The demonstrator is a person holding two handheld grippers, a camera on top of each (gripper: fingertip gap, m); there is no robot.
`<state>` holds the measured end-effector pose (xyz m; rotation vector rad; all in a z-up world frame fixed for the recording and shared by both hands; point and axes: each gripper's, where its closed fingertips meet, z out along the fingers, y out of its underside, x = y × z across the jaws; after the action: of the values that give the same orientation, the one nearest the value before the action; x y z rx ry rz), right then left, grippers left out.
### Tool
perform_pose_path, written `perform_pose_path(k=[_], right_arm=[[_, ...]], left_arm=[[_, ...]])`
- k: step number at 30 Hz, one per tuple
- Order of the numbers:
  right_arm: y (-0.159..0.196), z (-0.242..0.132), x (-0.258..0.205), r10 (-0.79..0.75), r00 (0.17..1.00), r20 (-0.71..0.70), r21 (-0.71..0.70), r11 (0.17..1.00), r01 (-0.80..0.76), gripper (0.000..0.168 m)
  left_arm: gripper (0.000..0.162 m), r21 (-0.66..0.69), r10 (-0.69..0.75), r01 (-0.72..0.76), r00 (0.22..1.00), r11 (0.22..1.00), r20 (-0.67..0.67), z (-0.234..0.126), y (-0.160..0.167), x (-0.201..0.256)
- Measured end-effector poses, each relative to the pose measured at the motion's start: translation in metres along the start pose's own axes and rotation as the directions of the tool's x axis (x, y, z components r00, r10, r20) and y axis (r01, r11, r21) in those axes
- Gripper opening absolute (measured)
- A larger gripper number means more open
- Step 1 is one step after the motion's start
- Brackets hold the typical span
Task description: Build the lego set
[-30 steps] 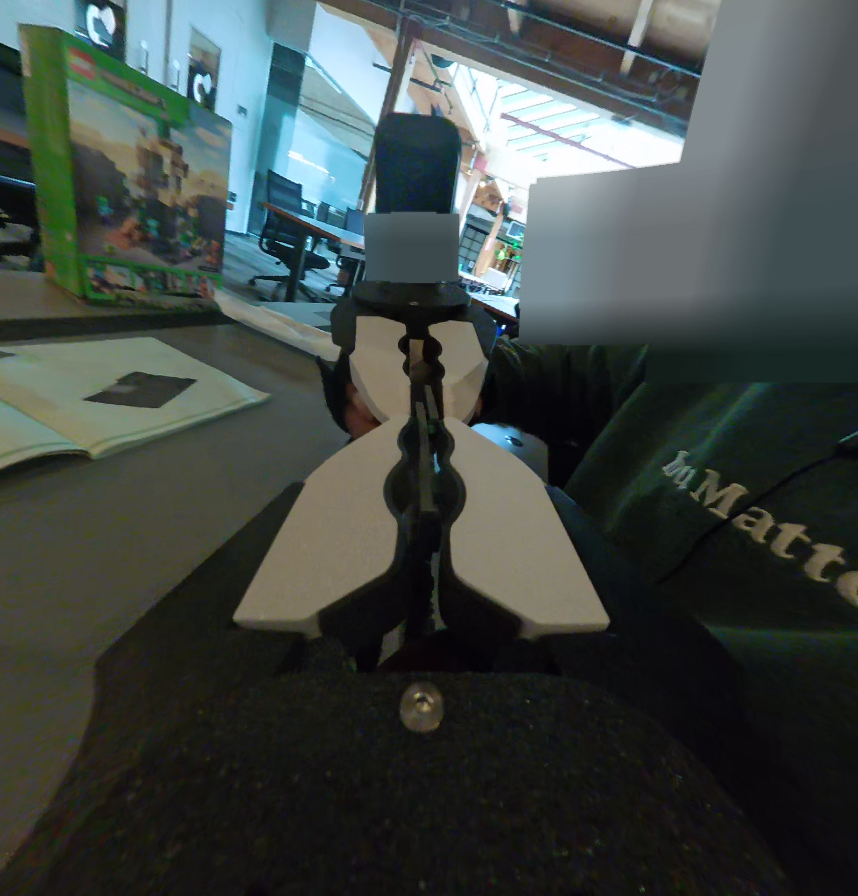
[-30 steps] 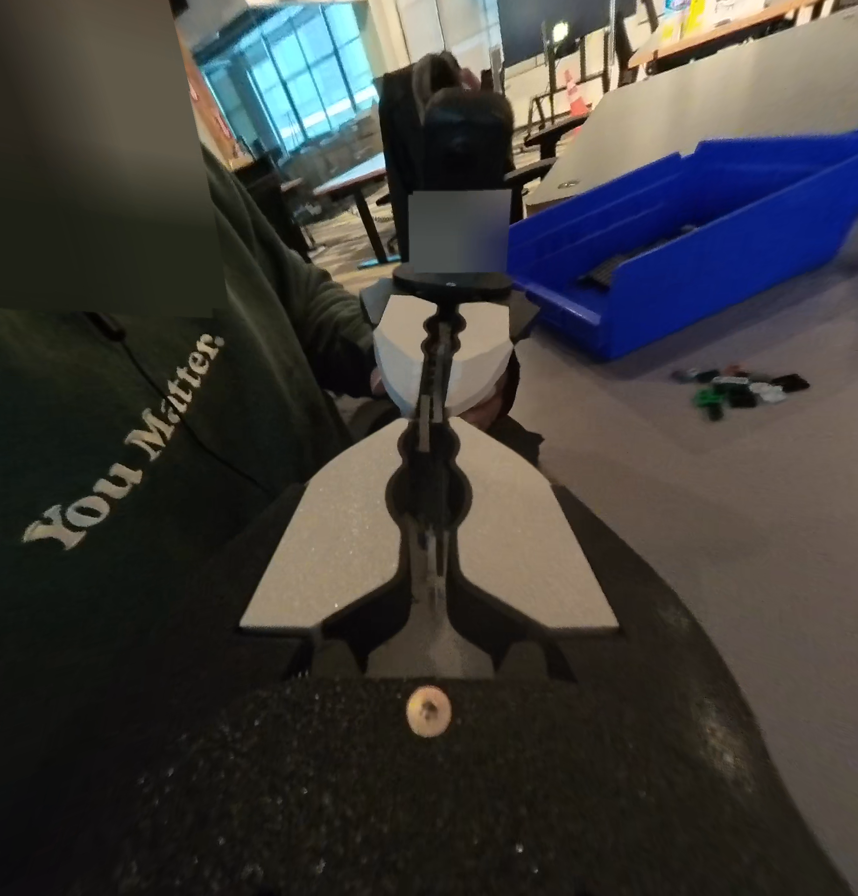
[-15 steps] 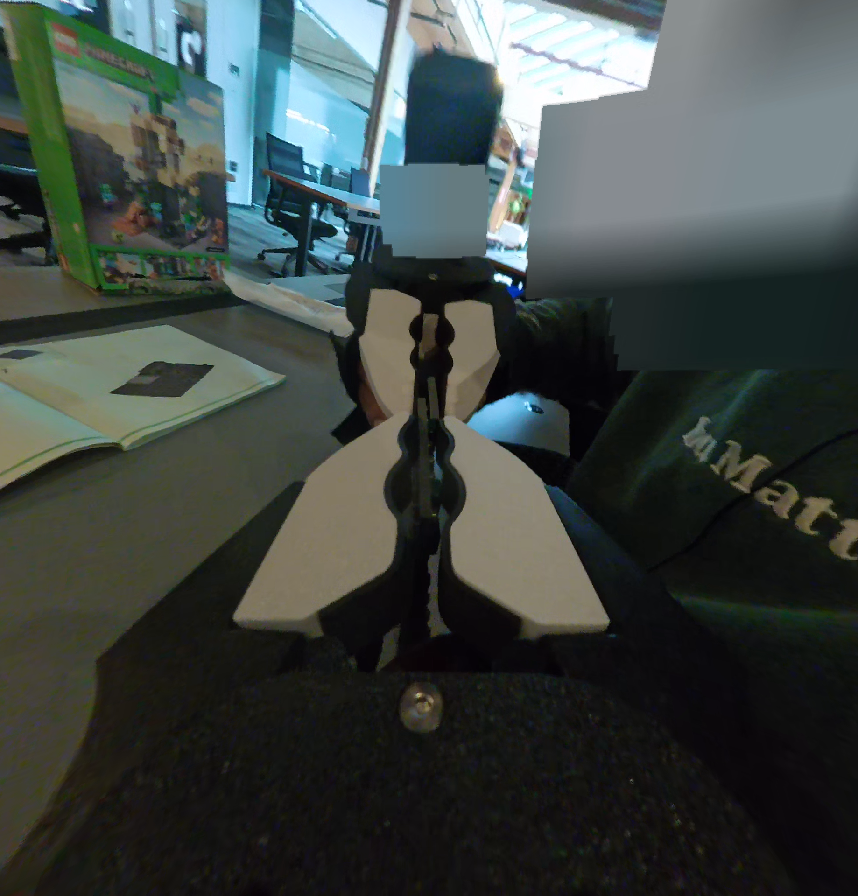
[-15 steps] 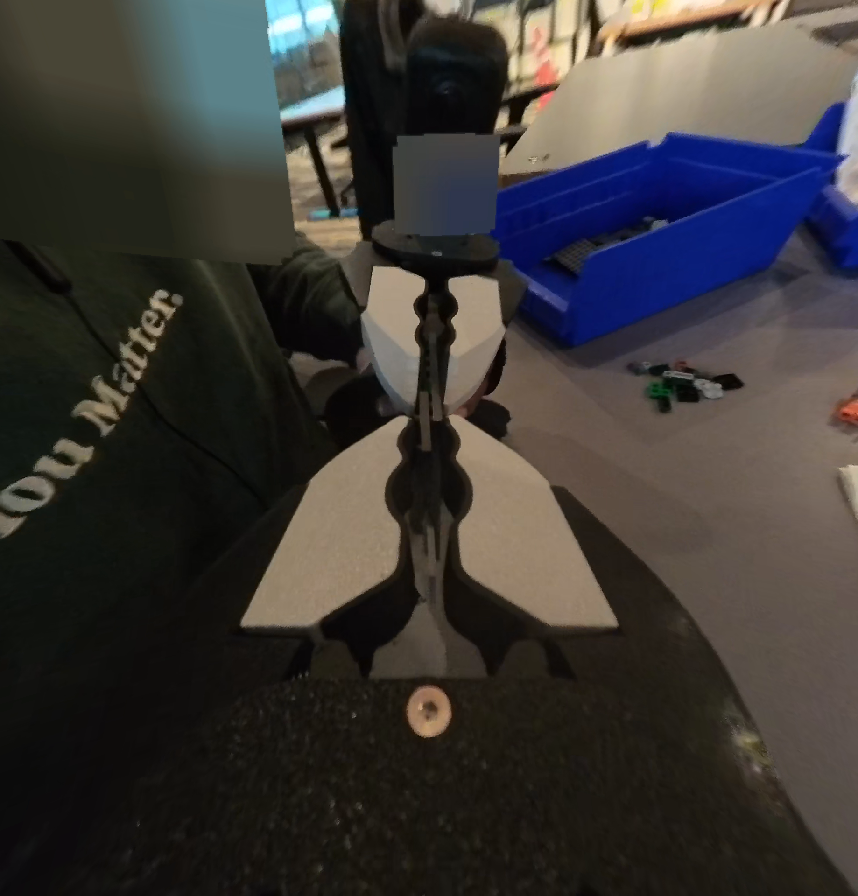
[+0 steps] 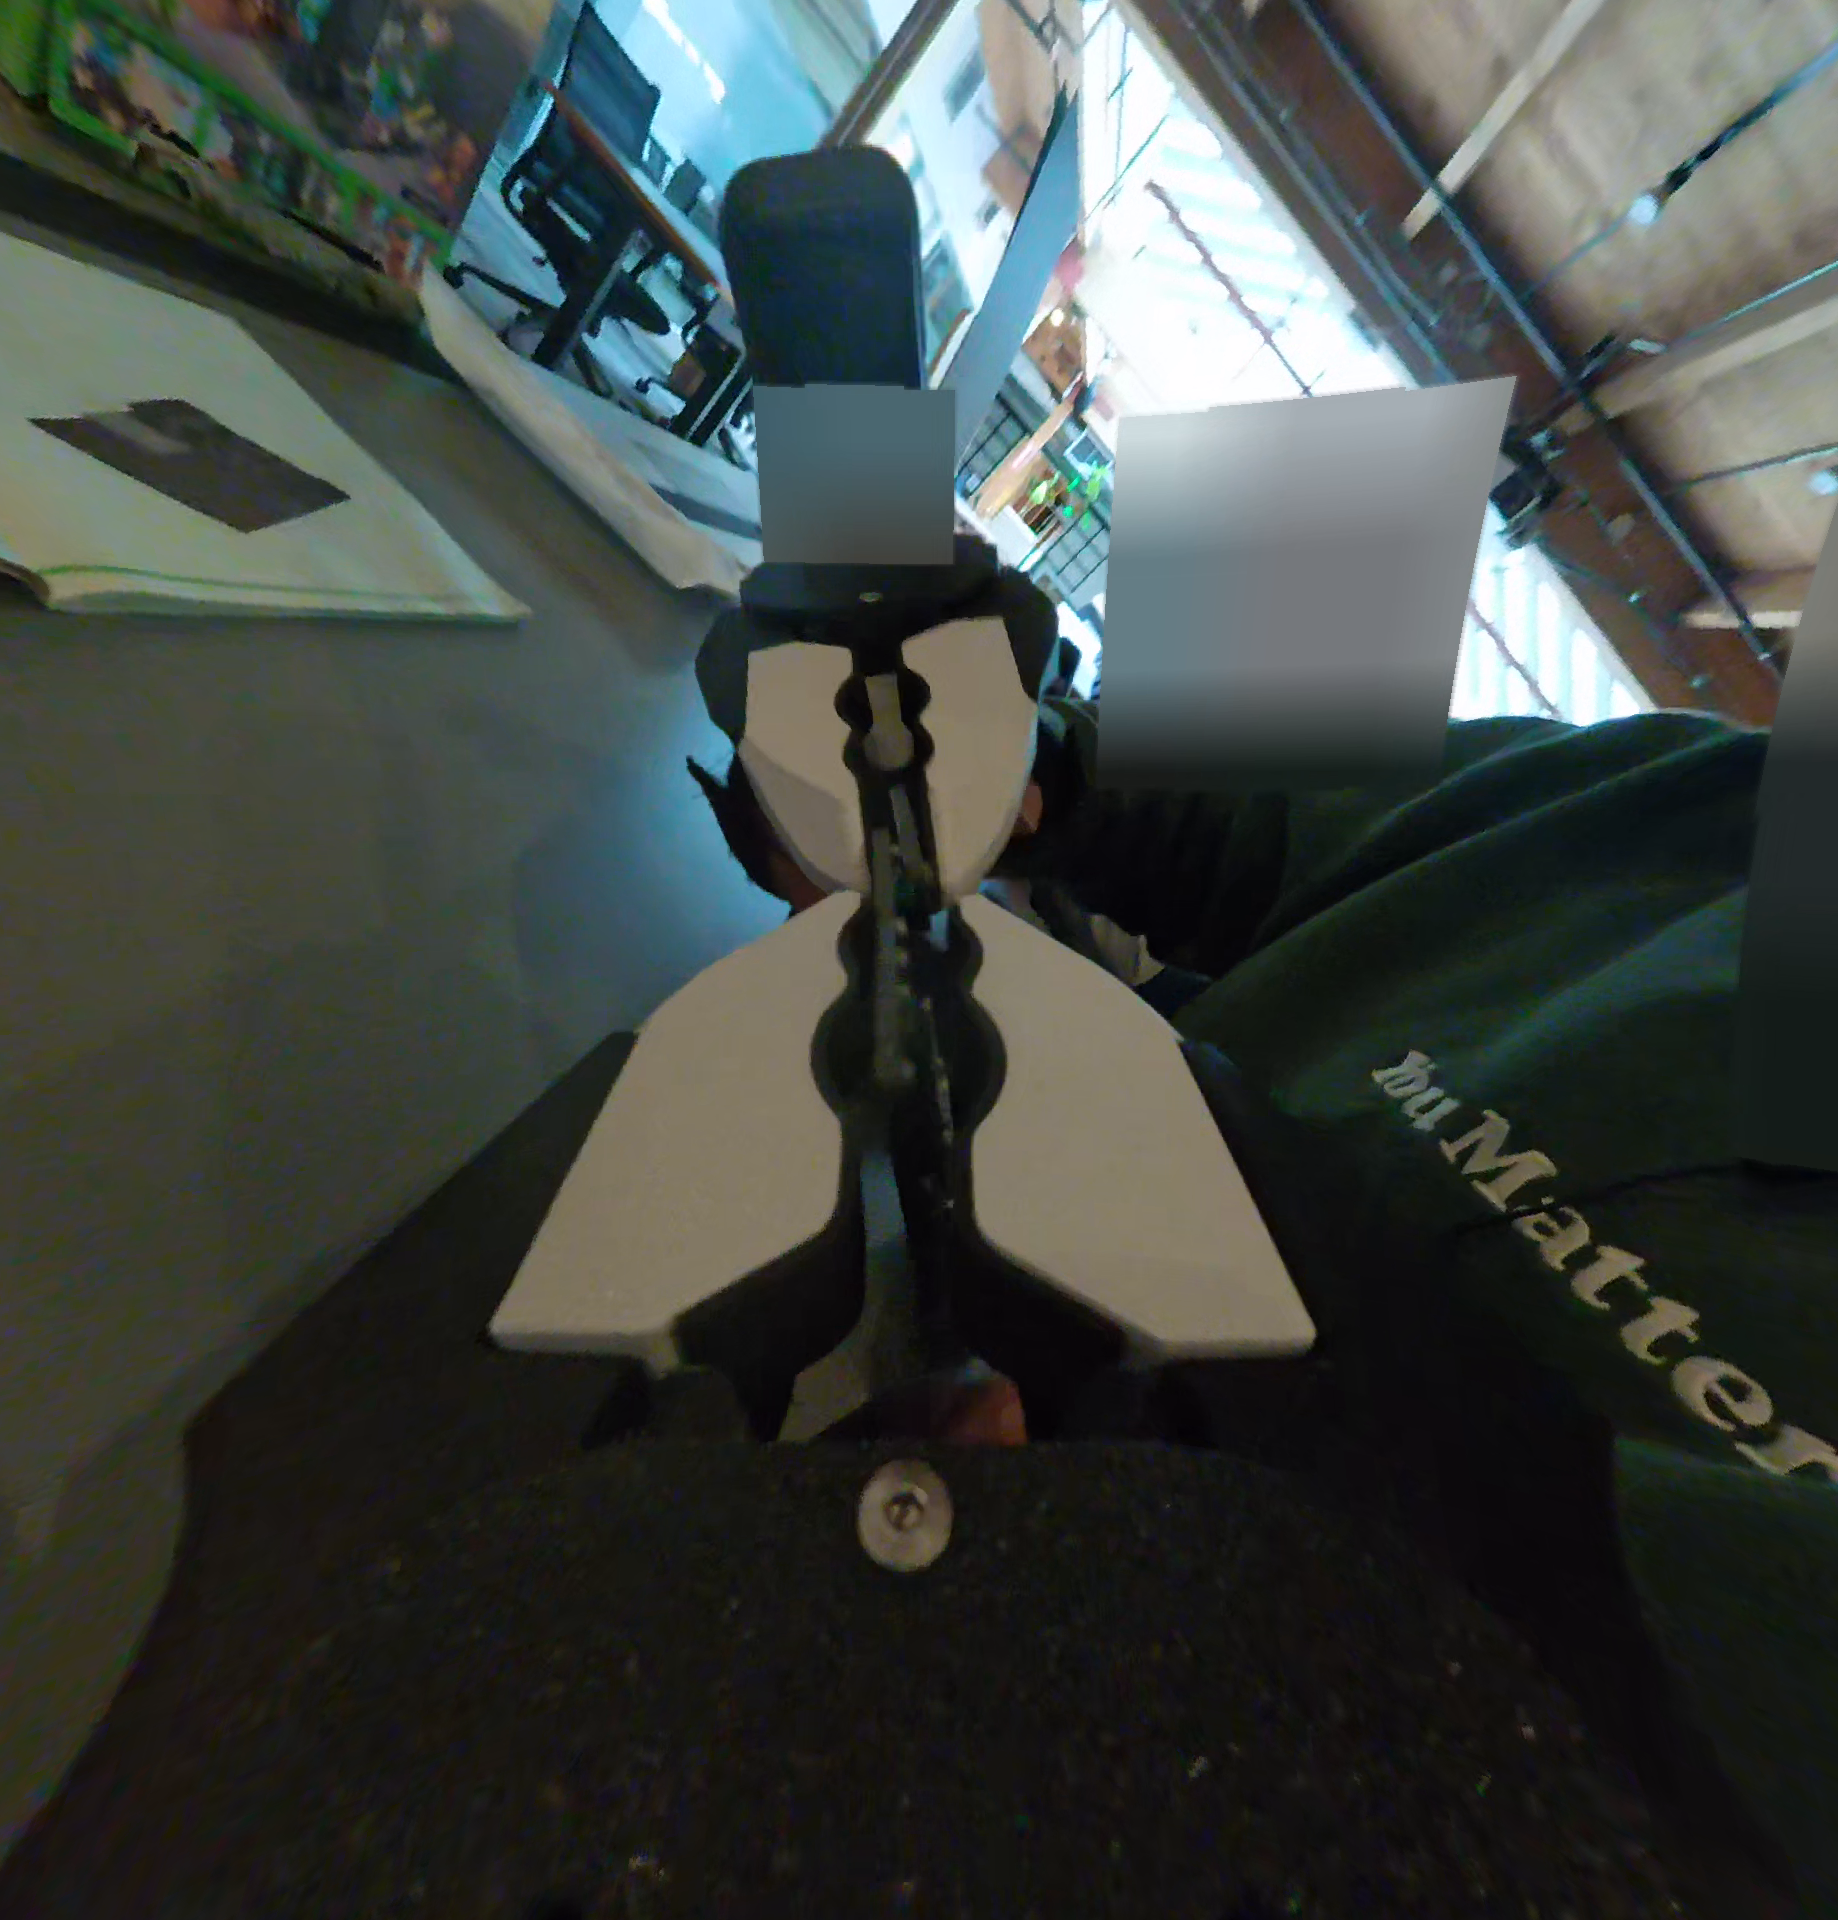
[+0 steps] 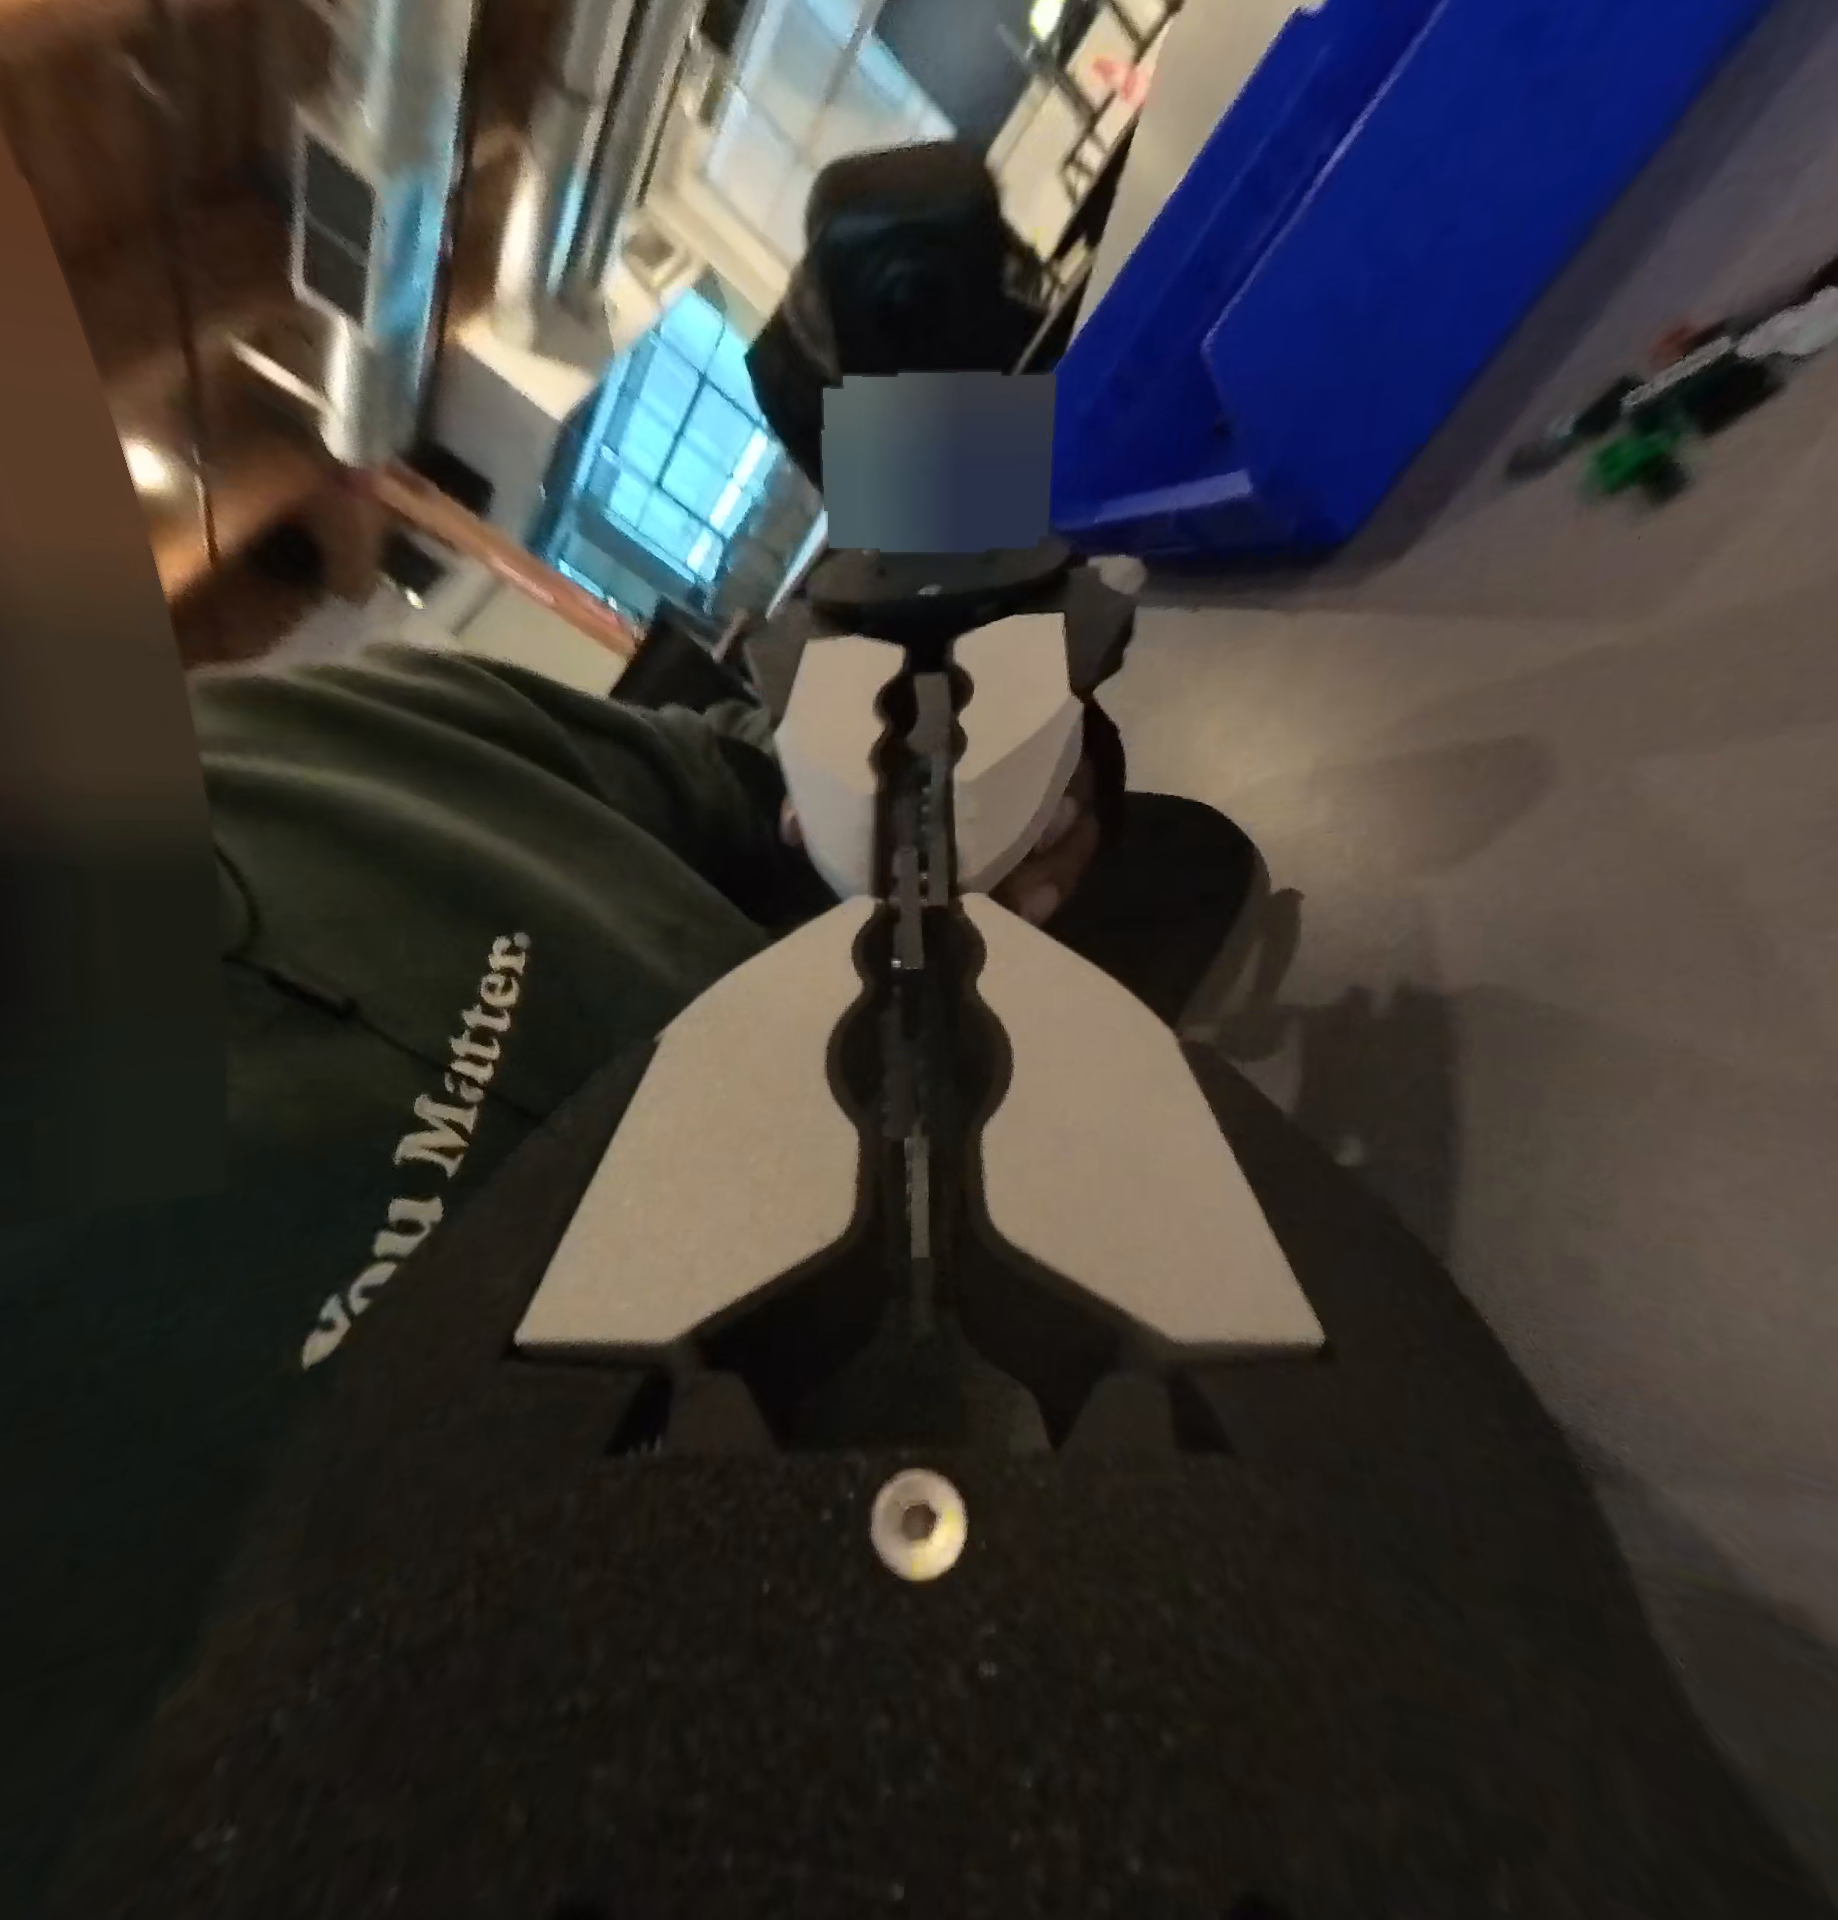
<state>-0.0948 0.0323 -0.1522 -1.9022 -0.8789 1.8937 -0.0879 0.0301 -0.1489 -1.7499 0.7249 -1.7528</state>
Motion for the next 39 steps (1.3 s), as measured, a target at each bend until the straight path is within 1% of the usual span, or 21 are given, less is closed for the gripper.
perform_pose_path(k=[1,3,7,9,13,19,22,25,28,32,34,36,39], right_arm=[[0.0,-0.001,0.001,0.01,1.0,0.004,0.007,1.0,-0.01,0.009],[-0.001,-0.002,0.001,0.036,0.999,0.018,0.025,0.999,-0.037,0.009],[-0.001,-0.003,0.004,0.079,0.997,0.017,0.037,0.996,-0.08,0.009],[0.0,-0.003,0.002,0.099,0.995,0.028,0.03,0.995,-0.1,0.009],[0.007,-0.002,0.002,0.07,0.998,-0.003,-0.018,0.997,-0.07,0.008],[0.008,-0.002,0.0,0.042,0.999,-0.025,-0.057,0.997,-0.043,0.008],[0.009,-0.001,-0.001,0.033,0.999,-0.026,-0.06,0.998,-0.034,0.008],[0.006,-0.001,-0.002,-0.017,0.999,-0.049,-0.026,1.0,0.016,0.008],[0.007,0.0,-0.004,-0.169,0.98,-0.107,-0.045,0.985,0.165,0.008],[0.006,0.001,-0.008,-0.308,0.938,-0.156,-0.068,0.951,0.301,0.007],[0.005,0.001,-0.01,-0.343,0.925,-0.164,-0.068,0.939,0.336,0.007],[0.005,0.001,-0.012,-0.391,0.903,-0.176,-0.075,0.92,0.384,0.007],[0.003,0.002,-0.016,-0.451,0.872,-0.191,-0.081,0.893,0.444,0.007]], left_arm=[[0.013,-0.005,-0.002,0.002,1.0,1.0,0.003,0.0,0.001,-0.001],[0.008,-0.014,-0.015,0.016,1.0,1.0,0.018,0.001,0.004,-0.004],[0.006,-0.026,-0.079,0.079,0.997,0.997,0.01,0.003,0.004,-0.007],[0.006,-0.013,-0.131,0.131,0.991,0.991,-0.025,0.004,0.004,-0.005],[0.006,-0.029,-0.248,0.247,0.964,0.969,-0.093,0.003,0.01,-0.003],[0.006,-0.044,-0.236,0.232,0.968,0.972,-0.092,0.003,0.01,-0.001],[0.007,-0.064,-0.185,0.181,0.98,0.981,-0.072,0.003,0.012,0.0],[0.006,-0.061,-0.096,0.094,0.995,0.994,-0.034,0.003,0.009,0.001],[0.005,-0.06,0.025,-0.024,1.0,0.998,0.009,0.002,0.009,0.002],[0.008,-0.057,0.149,-0.148,0.989,0.987,0.022,0.002,0.008,0.007],[0.012,-0.045,0.165,-0.164,0.986,0.985,0.015,0.002,0.006,0.01],[0.008,-0.031,0.199,-0.198,0.98,0.98,0.028,0.003,0.004,0.01],[0.008,-0.002,0.23,-0.23,0.973,0.973,0.007,0.004,0.001,0.015]])
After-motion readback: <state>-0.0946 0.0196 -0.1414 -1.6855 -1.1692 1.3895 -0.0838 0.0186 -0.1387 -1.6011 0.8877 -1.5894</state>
